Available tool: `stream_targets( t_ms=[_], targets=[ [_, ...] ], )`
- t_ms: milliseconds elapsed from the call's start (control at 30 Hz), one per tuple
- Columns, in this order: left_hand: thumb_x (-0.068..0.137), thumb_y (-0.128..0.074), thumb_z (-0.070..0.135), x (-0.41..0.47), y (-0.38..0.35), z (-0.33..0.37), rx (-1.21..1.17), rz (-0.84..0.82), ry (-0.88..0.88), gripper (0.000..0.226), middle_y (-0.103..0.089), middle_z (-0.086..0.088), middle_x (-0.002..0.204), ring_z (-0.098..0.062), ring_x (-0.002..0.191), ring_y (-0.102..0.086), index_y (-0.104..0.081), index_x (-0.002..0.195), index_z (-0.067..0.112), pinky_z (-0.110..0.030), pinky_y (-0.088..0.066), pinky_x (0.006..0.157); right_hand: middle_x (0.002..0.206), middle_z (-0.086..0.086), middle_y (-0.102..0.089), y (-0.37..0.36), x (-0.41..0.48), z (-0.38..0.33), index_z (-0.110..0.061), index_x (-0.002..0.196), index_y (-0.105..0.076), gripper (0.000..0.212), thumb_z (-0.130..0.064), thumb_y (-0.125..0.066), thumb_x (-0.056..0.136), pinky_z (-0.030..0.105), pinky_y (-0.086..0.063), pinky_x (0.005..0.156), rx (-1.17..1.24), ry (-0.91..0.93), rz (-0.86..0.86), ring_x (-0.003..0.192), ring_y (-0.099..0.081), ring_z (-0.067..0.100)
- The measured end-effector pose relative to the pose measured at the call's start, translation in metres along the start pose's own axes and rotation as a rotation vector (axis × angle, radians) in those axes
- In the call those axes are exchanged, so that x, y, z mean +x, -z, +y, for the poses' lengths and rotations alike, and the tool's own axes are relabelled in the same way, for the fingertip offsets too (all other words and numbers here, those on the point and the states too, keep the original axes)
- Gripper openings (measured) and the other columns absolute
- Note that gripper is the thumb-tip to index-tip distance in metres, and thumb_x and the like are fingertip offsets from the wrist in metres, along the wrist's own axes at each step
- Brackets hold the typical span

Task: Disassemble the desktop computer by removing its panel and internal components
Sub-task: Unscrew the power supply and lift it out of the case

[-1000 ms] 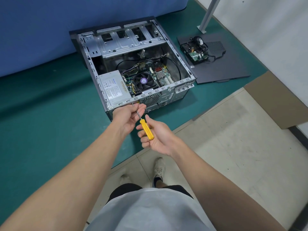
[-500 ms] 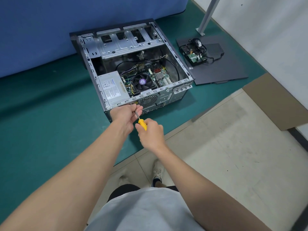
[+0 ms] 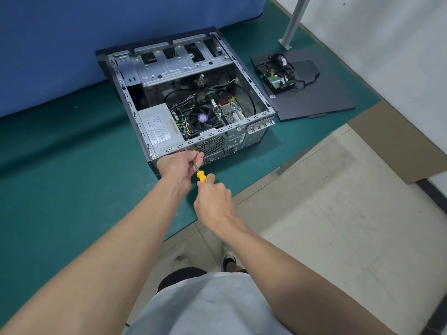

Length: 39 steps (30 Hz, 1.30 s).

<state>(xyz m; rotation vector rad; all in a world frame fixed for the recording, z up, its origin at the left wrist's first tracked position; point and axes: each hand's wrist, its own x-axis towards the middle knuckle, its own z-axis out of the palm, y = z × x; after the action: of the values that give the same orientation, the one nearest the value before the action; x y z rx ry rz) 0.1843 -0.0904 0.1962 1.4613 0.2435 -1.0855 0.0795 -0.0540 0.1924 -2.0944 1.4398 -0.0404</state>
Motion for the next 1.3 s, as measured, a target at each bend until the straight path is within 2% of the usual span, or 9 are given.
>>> stream_targets(
  t_ms=[100,300,400,533,600,833,900,1100,1300],
  targets=[
    [0.089,-0.056,-0.012,0.000,-0.002,0.000,-0.012,-0.005,0.003,0.015,-0.065,-0.016,0.077,-0.020,0.068,-0.068,-0.059,0.076,-0.006,-0.028,-0.059,0.067,0.087,0.017,-0.059,0.001,0.002,0.003,-0.006,0.098,-0.044,0.021,-0.027,-0.041,0.100,0.036,-0.031,0.059,0.069,0.026,-0.003,0.076,-0.050,0.035],
    [0.090,-0.054,-0.013,0.002,0.000,0.000,-0.034,-0.010,0.007,0.012,-0.065,-0.018,0.080,-0.022,0.068,-0.068,-0.058,0.080,-0.006,-0.028,-0.059,0.067,0.054,-0.001,-0.036,0.018,0.014,0.021,-0.006,0.089,-0.052,0.030,-0.034,-0.047,0.099,0.020,-0.021,0.038,1.530,-0.518,-0.608,0.040,-0.027,0.008],
    [0.090,-0.054,-0.012,0.004,0.002,0.000,-0.025,-0.040,0.013,0.014,-0.065,-0.017,0.079,-0.022,0.069,-0.068,-0.058,0.079,-0.005,-0.027,-0.059,0.068,0.053,-0.002,-0.029,0.013,0.015,0.013,-0.008,0.086,-0.046,0.027,-0.028,-0.041,0.102,0.022,-0.017,0.038,1.369,-0.441,-0.506,0.040,-0.021,0.008],
    [0.090,-0.056,-0.010,0.006,0.001,0.000,-0.007,-0.028,0.016,0.011,-0.066,-0.018,0.080,-0.021,0.068,-0.069,-0.060,0.080,-0.006,-0.028,-0.060,0.068,0.083,0.015,-0.055,0.004,0.011,0.008,-0.005,0.098,-0.047,0.030,-0.031,-0.033,0.103,0.034,-0.029,0.061,0.228,-0.107,-0.125,0.071,-0.040,0.025],
    [0.090,-0.057,-0.010,0.006,0.001,-0.001,-0.016,-0.025,0.019,0.010,-0.067,-0.018,0.081,-0.022,0.068,-0.069,-0.060,0.081,-0.007,-0.028,-0.060,0.067,0.082,0.013,-0.052,0.001,0.008,0.010,-0.007,0.095,-0.045,0.028,-0.032,-0.033,0.102,0.034,-0.029,0.061,0.119,-0.045,-0.037,0.073,-0.040,0.027],
    [0.090,-0.057,-0.009,0.007,0.004,-0.001,-0.021,-0.037,0.012,0.005,-0.068,-0.020,0.085,-0.020,0.068,-0.071,-0.061,0.087,-0.008,-0.025,-0.060,0.064,0.059,0.003,-0.042,0.010,0.014,0.018,-0.005,0.085,-0.052,0.032,-0.032,-0.045,0.100,0.021,-0.022,0.039,1.491,-0.503,-0.578,0.044,-0.031,0.010],
    [0.090,-0.056,-0.009,0.007,0.005,-0.001,-0.025,-0.045,0.012,0.006,-0.068,-0.020,0.086,-0.020,0.068,-0.070,-0.061,0.087,-0.008,-0.025,-0.060,0.064,0.056,0.000,-0.034,0.008,0.016,0.015,-0.006,0.083,-0.047,0.029,-0.028,-0.041,0.102,0.021,-0.019,0.039,1.423,-0.467,-0.511,0.042,-0.025,0.009],
    [0.091,-0.057,-0.007,0.005,0.001,-0.001,-0.015,-0.012,0.009,0.006,-0.068,-0.018,0.084,-0.021,0.068,-0.070,-0.061,0.086,-0.007,-0.025,-0.060,0.062,0.092,0.018,-0.061,-0.002,0.013,0.010,-0.006,0.098,-0.045,0.024,-0.029,-0.038,0.102,0.036,-0.030,0.062,0.031,-0.020,0.019,0.082,-0.052,0.036],
    [0.092,-0.055,-0.008,0.006,0.002,-0.001,-0.014,-0.016,0.017,0.009,-0.067,-0.018,0.081,-0.021,0.070,-0.069,-0.059,0.084,-0.006,-0.027,-0.060,0.065,0.065,0.011,-0.054,0.017,0.019,0.013,-0.003,0.088,-0.054,0.032,-0.030,-0.043,0.101,0.029,-0.041,0.050,1.246,-0.405,-0.444,0.051,-0.050,0.019]
  ],
)
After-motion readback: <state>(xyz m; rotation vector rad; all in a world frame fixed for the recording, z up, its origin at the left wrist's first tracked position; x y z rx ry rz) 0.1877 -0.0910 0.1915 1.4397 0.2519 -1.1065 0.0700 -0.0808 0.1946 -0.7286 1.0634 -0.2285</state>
